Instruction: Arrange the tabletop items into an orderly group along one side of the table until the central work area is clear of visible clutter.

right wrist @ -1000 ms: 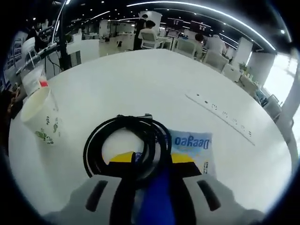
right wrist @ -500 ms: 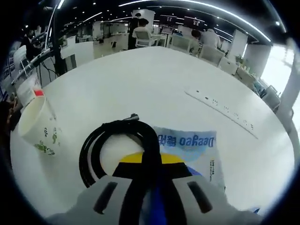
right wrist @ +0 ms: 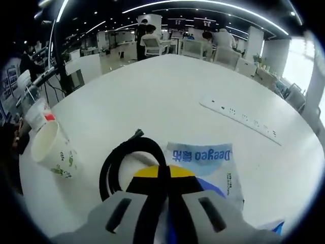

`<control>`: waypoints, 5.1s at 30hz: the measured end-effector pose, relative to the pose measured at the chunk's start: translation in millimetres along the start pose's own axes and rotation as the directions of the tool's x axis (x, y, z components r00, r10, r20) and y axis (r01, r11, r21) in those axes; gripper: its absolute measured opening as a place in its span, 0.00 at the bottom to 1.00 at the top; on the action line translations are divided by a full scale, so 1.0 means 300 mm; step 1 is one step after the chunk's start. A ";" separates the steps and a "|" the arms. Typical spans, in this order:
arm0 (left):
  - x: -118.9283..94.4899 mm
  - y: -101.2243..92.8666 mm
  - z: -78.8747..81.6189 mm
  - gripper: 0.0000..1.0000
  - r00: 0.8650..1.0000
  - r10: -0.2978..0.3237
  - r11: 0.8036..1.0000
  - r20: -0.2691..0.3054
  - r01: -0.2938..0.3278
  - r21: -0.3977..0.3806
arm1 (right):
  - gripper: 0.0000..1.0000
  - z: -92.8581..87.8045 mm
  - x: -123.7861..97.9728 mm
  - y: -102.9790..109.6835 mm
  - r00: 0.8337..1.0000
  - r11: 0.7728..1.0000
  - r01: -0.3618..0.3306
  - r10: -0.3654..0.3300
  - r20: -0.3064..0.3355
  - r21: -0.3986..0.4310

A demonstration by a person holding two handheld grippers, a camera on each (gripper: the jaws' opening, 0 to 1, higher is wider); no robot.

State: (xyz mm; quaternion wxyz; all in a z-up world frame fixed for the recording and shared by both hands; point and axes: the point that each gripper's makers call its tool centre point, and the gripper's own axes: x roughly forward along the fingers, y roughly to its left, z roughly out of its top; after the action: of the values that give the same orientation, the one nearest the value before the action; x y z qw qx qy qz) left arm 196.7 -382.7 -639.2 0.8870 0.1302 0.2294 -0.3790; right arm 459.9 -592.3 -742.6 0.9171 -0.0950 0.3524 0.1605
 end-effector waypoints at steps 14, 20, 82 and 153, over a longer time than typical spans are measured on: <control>-0.005 0.006 0.019 0.96 0.999 0.002 1.000 0.034 -0.002 0.001 | 0.01 0.049 -0.093 0.021 0.999 1.000 -0.020 0.019 0.050 0.018; -0.007 0.008 0.024 0.97 0.999 0.004 1.000 0.044 -0.004 0.004 | 0.01 0.059 -0.133 0.004 0.998 1.000 -0.006 0.005 0.061 0.020; 0.002 -0.034 0.053 1.00 0.995 -0.049 0.999 0.084 0.049 0.006 | 0.02 -0.071 -0.563 -0.063 0.983 0.972 -0.013 -0.031 0.181 0.235; 0.006 -0.044 0.039 0.98 0.995 -0.075 0.997 0.066 0.075 -0.003 | 0.02 -0.633 -0.708 -0.163 0.989 0.898 0.149 -0.141 -0.051 0.414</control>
State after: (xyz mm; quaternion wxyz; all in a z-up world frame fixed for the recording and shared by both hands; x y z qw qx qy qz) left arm 191.6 -397.5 -630.8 0.8796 0.1063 0.2060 -0.4155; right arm 211.9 -740.8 -735.3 0.9220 0.0751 0.3797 0.0121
